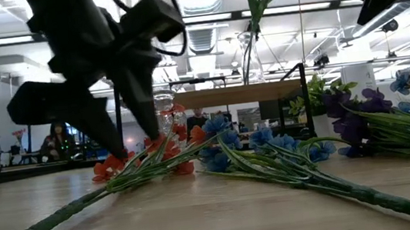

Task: Pick and place flowers into a vace then onto a shelf
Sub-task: Put the orange flowers into the transparent vase

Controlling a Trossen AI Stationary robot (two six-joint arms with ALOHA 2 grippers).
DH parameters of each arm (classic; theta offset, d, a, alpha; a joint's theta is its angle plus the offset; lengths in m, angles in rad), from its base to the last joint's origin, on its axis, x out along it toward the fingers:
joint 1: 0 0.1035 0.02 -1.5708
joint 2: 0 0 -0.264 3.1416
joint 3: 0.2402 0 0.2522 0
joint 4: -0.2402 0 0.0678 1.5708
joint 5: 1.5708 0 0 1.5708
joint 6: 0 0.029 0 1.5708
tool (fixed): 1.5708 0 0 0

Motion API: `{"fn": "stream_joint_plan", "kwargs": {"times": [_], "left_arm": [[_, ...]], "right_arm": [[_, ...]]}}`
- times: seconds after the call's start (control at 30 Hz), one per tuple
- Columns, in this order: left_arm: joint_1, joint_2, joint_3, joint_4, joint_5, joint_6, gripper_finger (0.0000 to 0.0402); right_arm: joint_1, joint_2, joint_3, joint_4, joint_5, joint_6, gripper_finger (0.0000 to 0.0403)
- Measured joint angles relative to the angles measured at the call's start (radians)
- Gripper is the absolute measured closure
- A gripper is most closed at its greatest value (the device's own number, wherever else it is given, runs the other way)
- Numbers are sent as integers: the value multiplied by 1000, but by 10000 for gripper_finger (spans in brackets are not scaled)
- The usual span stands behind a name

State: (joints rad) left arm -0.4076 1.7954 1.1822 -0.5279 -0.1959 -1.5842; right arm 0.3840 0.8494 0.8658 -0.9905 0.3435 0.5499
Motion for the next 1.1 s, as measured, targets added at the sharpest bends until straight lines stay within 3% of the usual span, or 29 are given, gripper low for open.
{"fn": "stream_joint_plan", "kwargs": {"times": [0.33,1.1], "left_arm": [[3,34,59,-149,-49,-7,219],[46,78,48,-134,-46,78,229]], "right_arm": [[0,-45,-10,0,0,-4,183],[0,-43,-11,1,0,-30,183]]}}
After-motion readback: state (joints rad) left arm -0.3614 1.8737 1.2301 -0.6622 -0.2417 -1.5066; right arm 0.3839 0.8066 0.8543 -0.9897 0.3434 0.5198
